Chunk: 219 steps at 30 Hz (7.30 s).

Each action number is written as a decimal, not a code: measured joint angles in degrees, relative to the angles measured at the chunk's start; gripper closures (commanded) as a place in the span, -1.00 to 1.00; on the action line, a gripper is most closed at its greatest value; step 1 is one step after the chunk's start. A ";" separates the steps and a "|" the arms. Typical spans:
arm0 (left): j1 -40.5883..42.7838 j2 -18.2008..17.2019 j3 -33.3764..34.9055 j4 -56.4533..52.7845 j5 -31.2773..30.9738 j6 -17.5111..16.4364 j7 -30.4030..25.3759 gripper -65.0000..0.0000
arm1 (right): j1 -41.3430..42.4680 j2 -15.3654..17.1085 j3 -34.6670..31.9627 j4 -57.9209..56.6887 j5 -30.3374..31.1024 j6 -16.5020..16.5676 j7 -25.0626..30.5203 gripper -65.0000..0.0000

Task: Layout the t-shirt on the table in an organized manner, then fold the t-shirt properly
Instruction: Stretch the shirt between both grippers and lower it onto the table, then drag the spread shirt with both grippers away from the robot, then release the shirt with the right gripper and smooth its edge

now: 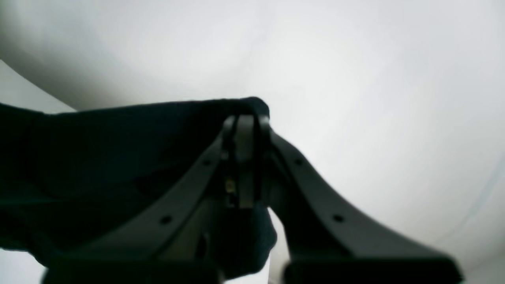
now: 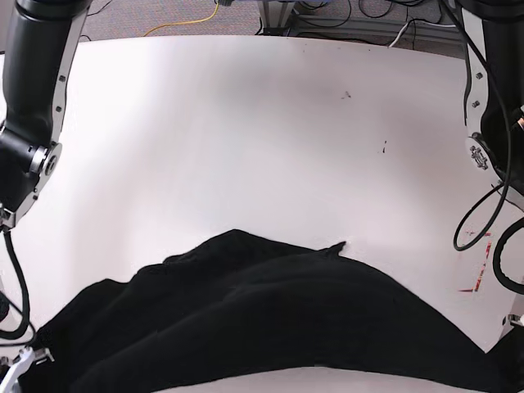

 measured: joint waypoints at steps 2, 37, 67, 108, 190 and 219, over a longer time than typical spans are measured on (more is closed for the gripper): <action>1.46 -0.04 -0.02 1.46 -0.02 -0.02 -0.04 1.00 | -2.29 0.24 0.20 1.68 0.13 0.04 -0.02 1.00; 45.75 0.24 -13.46 8.46 -8.13 0.00 -0.57 1.00 | -48.96 -5.53 22.51 13.07 13.73 0.20 -3.89 1.00; 68.50 -6.27 -19.78 8.35 -8.90 0.00 -1.20 1.00 | -78.03 -14.10 30.49 13.38 15.10 -0.20 -3.67 0.94; 70.16 -7.63 -19.37 8.33 -8.44 0.00 -1.16 1.00 | -54.88 -17.46 28.09 -5.92 14.97 -0.26 -4.48 -1.00; 67.65 -12.66 -13.33 8.26 8.07 0.00 -3.52 0.92 | -56.30 -17.53 22.84 -25.86 15.96 -0.20 -1.07 1.00; 58.34 -18.49 -13.55 8.41 11.19 0.00 -2.47 -0.06 | -56.54 -19.54 22.71 -24.09 15.08 -0.17 -1.51 1.00</action>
